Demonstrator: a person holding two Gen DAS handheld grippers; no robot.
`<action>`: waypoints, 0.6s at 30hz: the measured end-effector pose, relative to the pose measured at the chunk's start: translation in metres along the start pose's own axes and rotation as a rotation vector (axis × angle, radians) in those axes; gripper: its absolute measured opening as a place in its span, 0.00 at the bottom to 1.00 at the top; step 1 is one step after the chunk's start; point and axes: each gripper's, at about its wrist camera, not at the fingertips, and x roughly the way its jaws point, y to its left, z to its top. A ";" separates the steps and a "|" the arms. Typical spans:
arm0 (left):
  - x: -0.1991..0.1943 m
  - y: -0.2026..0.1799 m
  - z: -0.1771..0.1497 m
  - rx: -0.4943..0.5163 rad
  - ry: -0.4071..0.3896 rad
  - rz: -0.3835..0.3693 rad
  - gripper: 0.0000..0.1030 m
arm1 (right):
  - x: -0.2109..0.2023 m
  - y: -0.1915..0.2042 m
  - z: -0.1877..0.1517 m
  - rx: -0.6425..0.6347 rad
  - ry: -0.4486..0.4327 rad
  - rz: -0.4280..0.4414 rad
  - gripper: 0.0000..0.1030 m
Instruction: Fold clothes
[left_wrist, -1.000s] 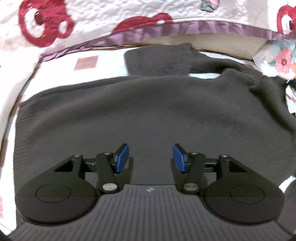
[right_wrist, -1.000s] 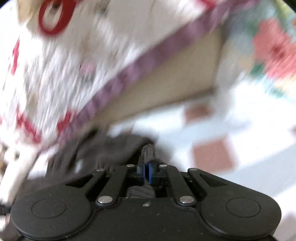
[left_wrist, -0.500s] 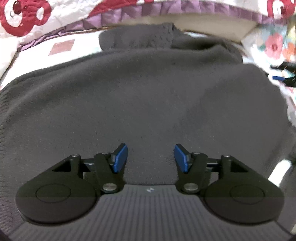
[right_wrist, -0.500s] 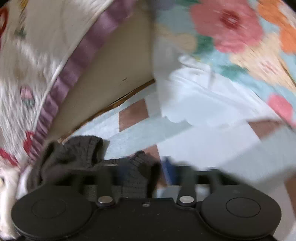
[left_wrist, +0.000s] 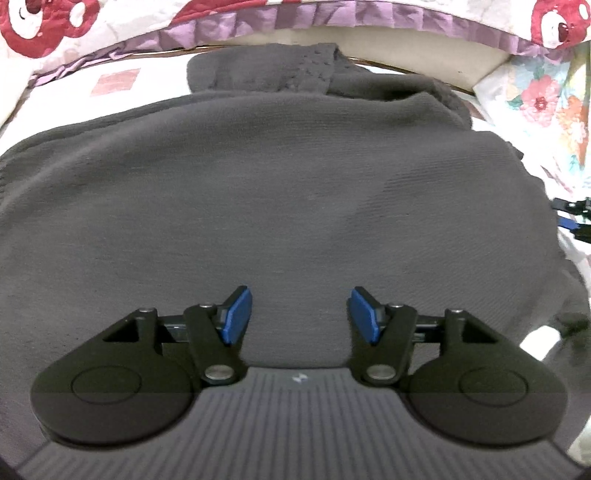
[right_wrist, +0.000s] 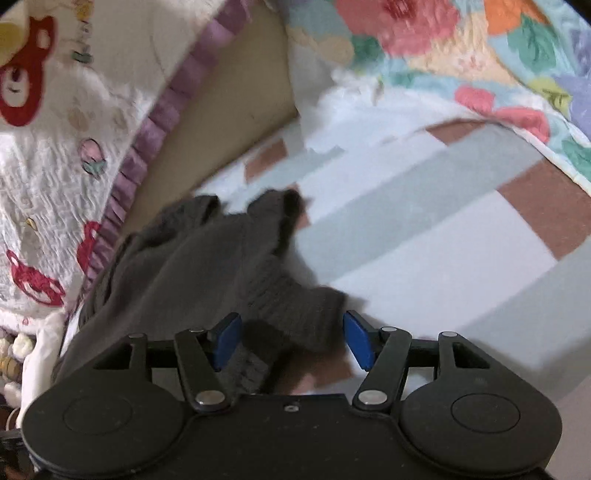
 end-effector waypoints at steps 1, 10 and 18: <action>-0.001 -0.002 0.000 0.003 0.000 -0.004 0.58 | 0.003 0.006 -0.001 -0.033 -0.007 0.001 0.61; -0.010 0.003 -0.003 0.017 0.020 0.038 0.58 | -0.010 0.049 0.005 -0.295 -0.092 -0.245 0.09; -0.024 0.038 -0.019 0.002 0.041 0.119 0.59 | -0.006 0.040 0.006 -0.238 -0.047 -0.375 0.26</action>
